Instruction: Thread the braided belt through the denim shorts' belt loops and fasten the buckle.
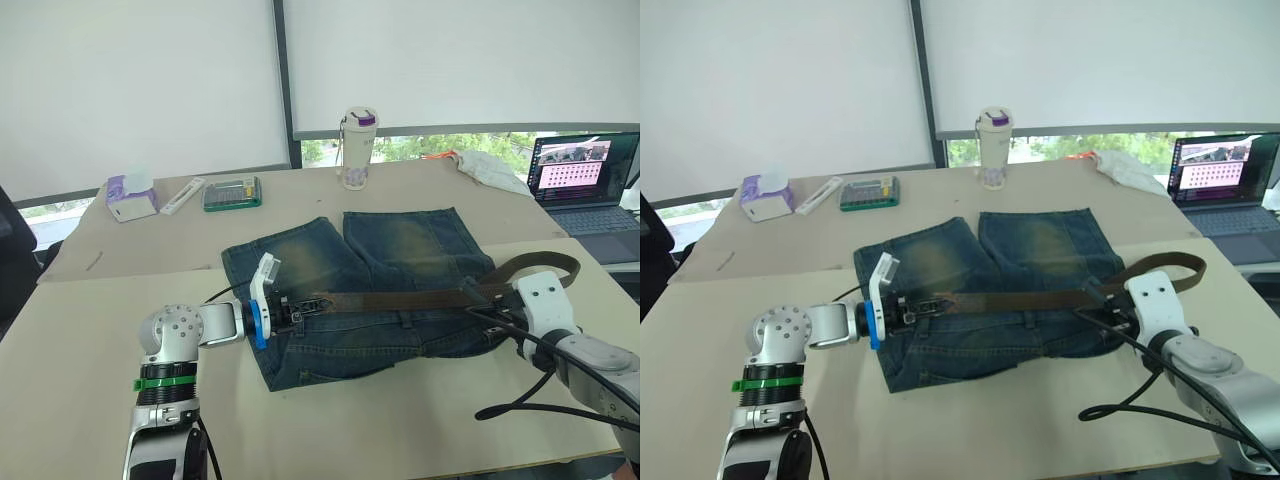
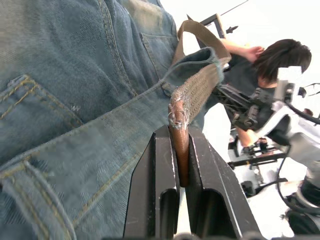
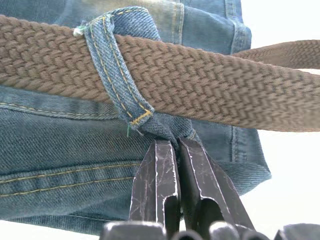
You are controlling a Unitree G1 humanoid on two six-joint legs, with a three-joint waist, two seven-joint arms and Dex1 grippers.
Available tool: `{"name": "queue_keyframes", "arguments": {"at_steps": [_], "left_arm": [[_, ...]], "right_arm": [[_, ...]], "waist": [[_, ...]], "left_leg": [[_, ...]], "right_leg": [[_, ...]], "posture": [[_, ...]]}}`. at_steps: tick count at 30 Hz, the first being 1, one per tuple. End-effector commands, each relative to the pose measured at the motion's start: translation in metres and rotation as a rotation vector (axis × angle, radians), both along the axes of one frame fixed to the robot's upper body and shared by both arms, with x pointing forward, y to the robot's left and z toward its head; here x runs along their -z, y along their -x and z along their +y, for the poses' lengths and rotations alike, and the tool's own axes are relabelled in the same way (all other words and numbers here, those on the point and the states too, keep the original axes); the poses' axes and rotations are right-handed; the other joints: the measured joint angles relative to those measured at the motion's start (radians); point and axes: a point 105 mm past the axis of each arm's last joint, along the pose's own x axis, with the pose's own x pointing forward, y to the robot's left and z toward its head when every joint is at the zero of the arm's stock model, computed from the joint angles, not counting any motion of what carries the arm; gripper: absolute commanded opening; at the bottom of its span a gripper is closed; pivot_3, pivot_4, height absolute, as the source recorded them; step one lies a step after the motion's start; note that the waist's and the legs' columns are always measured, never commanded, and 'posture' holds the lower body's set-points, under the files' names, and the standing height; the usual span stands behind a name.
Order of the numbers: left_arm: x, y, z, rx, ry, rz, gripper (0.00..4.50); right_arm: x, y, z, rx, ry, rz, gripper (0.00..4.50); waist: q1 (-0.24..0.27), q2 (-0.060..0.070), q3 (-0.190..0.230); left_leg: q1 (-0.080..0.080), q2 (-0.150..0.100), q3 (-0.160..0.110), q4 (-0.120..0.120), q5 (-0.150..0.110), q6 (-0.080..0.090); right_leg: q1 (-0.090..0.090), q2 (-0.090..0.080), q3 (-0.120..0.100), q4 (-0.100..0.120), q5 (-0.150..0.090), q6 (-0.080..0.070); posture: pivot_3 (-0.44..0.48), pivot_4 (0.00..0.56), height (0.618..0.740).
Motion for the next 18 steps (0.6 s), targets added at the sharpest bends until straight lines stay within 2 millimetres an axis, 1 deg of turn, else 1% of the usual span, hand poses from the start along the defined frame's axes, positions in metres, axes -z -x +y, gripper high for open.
{"name": "queue_keyframes", "arguments": {"at_steps": [1, 2, 4, 6, 8, 9, 10, 12, 14, 15, 18], "left_arm": [[-0.015, 0.006, 0.002, 0.027, 0.050, -0.038, 0.00], [-0.019, 0.007, 0.000, 0.033, 0.074, -0.042, 0.00], [-0.029, 0.006, -0.007, 0.047, 0.142, -0.051, 0.00], [-0.035, 0.006, -0.012, 0.056, 0.181, -0.054, 0.00], [-0.043, 0.008, -0.024, 0.085, 0.241, -0.057, 0.00], [-0.046, 0.009, -0.029, 0.101, 0.262, -0.056, 0.00], [-0.048, 0.010, -0.033, 0.116, 0.277, -0.055, 0.00], [-0.052, 0.014, -0.041, 0.152, 0.297, -0.055, 0.00], [-0.055, 0.016, -0.045, 0.176, 0.310, -0.055, 0.00], [-0.056, 0.016, -0.046, 0.180, 0.312, -0.055, 0.00], [-0.059, 0.018, -0.047, 0.205, 0.307, -0.062, 0.00]], "right_arm": [[-0.015, 0.015, 0.017, -0.141, -0.070, 0.006, 0.04], [-0.018, 0.025, 0.028, -0.228, -0.124, 0.031, 0.39], [-0.045, 0.041, 0.054, -0.400, -0.312, -0.044, 1.11], [-0.063, 0.052, 0.069, -0.495, -0.444, -0.101, 1.76], [-0.062, 0.067, 0.095, -0.589, -0.597, -0.055, 2.48], [-0.060, 0.070, 0.103, -0.605, -0.636, -0.035, 2.77], [-0.058, 0.067, 0.109, -0.599, -0.663, -0.036, 2.77], [-0.057, 0.053, 0.117, -0.536, -0.768, -0.074, 2.77], [-0.052, 0.042, 0.124, -0.493, -0.819, -0.077, 2.77], [-0.051, 0.039, 0.126, -0.479, -0.830, -0.077, 2.77], [-0.058, 0.028, 0.130, -0.434, -0.954, -0.137, 2.77]], "waist": [[0.001, 0.000, 0.000], [0.002, 0.000, 0.000], [0.002, -0.001, 0.001], [-0.002, -0.001, 0.001], [-0.001, -0.002, 0.001], [-0.002, -0.002, 0.001], [-0.003, -0.002, 0.001], [-0.005, -0.003, 0.001], [-0.006, -0.002, 0.001], [-0.005, -0.002, 0.001], [-0.002, -0.001, 0.000]], "left_leg": [[0.000, 0.000, 0.000, 0.000, 0.000, 0.000], [0.000, 0.000, 0.000, 0.000, 0.000, 0.000], [0.000, 0.001, -0.001, 0.000, 0.000, 0.000], [0.000, 0.001, 0.000, 0.000, 0.000, 0.001], [0.002, 0.001, 0.000, 0.000, -0.001, 0.002], [0.003, 0.002, -0.001, 0.000, -0.003, 0.006], [0.004, 0.002, -0.001, 0.000, -0.006, 0.010], [0.004, 0.002, -0.001, 0.000, -0.006, 0.009], [0.004, 0.001, -0.001, 0.000, -0.001, 0.001], [0.004, 0.001, 0.000, 0.000, -0.001, 0.001], [0.001, 0.001, 0.000, 0.000, 0.000, 0.000]], "right_leg": [[0.000, 0.000, 0.000, 0.000, 0.000, 0.000], [0.000, 0.000, 0.000, 0.000, 0.000, 0.000], [0.000, 0.000, 0.000, 0.000, 0.000, 0.000], [0.002, 0.001, -0.001, -0.001, 0.000, 0.000], [0.005, 0.001, -0.001, -0.001, 0.000, 0.000], [0.007, 0.001, -0.002, -0.002, 0.000, 0.000], [0.009, 0.001, -0.002, -0.003, 0.000, 0.000], [0.009, 0.001, -0.002, -0.004, 0.000, 0.000], [0.007, 0.000, -0.001, -0.003, 0.000, 0.000], [0.006, 0.000, 0.000, -0.002, 0.000, 0.000], [0.001, 0.000, 0.000, 0.000, 0.000, 0.000]], "posture": [[0.000, 0.150, 0.740], [0.000, 0.150, 0.740], [0.000, 0.150, 0.740], [0.000, 0.150, 0.740], [0.000, 0.150, 0.740], [0.000, 0.150, 0.740], [0.000, 0.150, 0.740], [0.000, 0.150, 0.740], [0.000, 0.150, 0.740], [0.000, 0.150, 0.740], [0.000, 0.150, 0.740]]}}
